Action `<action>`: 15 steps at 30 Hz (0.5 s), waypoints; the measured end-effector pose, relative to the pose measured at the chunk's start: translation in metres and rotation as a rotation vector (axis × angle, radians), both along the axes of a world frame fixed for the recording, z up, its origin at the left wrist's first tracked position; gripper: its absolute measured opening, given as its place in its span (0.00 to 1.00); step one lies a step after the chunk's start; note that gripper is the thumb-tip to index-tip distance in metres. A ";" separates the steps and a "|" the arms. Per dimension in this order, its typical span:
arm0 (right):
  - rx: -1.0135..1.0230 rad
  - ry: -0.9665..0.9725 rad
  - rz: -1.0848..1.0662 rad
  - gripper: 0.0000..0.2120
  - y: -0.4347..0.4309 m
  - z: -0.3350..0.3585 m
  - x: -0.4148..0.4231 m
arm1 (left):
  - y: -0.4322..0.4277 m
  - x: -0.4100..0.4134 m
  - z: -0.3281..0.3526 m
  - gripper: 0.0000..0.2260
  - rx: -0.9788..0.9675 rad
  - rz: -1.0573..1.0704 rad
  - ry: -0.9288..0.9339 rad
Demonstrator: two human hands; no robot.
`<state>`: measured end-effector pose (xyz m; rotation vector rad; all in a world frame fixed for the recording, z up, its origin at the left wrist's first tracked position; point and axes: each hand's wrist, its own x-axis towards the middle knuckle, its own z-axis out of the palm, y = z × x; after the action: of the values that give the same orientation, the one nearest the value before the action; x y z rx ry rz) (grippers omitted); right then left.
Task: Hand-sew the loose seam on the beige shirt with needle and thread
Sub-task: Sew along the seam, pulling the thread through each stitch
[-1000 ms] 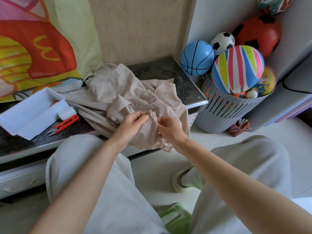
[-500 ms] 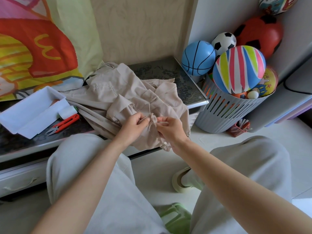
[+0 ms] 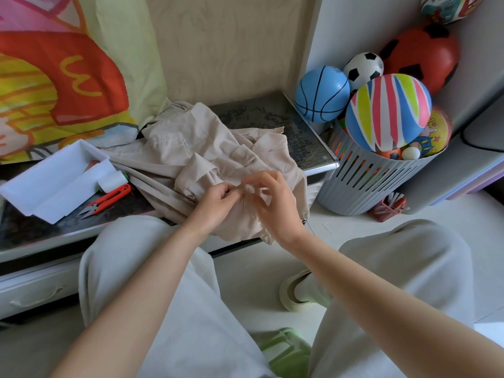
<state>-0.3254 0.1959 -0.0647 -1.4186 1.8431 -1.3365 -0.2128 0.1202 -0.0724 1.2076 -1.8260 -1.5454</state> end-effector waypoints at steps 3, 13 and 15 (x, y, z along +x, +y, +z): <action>0.001 0.083 0.030 0.09 0.000 -0.002 -0.003 | 0.000 0.000 0.001 0.10 0.009 0.004 -0.010; -0.054 0.144 0.015 0.03 -0.004 0.001 -0.003 | -0.002 0.003 0.000 0.13 0.138 -0.044 0.111; -0.084 0.187 0.017 0.02 -0.004 0.001 -0.003 | -0.001 0.003 0.001 0.13 0.151 -0.050 0.125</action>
<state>-0.3287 0.1922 -0.0634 -1.6489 1.9063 -1.3258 -0.2094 0.1188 -0.0714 1.1102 -1.6970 -1.7733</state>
